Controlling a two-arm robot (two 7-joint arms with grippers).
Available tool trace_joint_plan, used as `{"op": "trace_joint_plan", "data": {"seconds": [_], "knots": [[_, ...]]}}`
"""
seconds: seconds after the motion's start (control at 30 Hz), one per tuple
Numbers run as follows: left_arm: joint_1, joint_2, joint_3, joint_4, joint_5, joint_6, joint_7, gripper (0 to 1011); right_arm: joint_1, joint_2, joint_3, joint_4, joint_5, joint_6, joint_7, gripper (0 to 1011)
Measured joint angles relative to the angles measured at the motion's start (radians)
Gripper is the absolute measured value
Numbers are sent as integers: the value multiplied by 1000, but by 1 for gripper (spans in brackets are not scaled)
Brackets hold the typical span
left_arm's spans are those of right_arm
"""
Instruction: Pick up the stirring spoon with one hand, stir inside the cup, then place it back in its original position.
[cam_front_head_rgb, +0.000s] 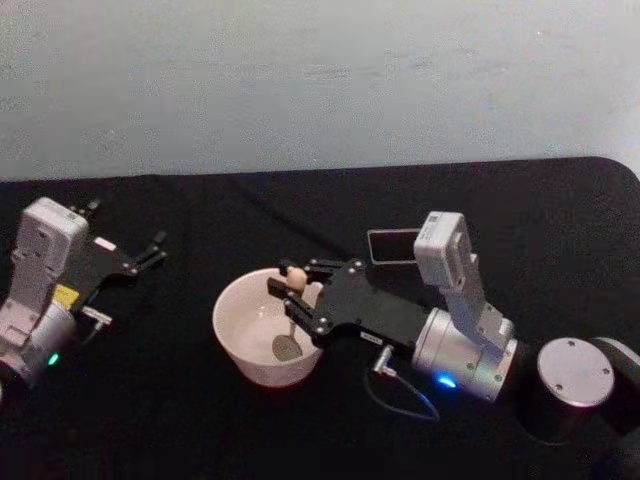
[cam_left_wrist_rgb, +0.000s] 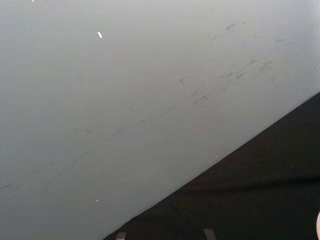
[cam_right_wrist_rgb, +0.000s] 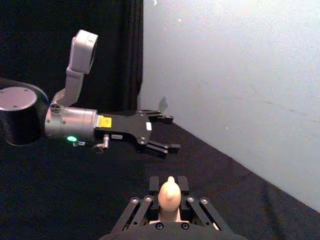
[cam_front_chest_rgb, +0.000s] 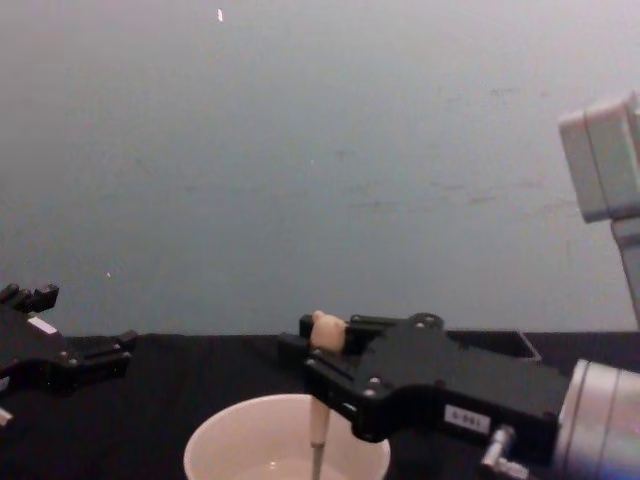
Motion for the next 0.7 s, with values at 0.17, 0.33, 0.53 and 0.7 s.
{"op": "trace_joint_plan", "data": {"seconds": [0.17, 0.33, 0.53, 0.7], "knots": [[0, 0, 0, 0, 0, 0, 0, 1001, 13, -25, -15, 11, 2, 4, -7, 214], [0, 0, 0, 0, 0, 0, 0, 1001, 34, -51, -24, 39, 0, 3, -22, 214], [0, 0, 0, 0, 0, 0, 0, 1001, 68, -84, -24, 91, -17, -3, -49, 214], [0, 0, 0, 0, 0, 0, 0, 1001, 84, -96, -15, 119, -28, -7, -65, 214]]}}
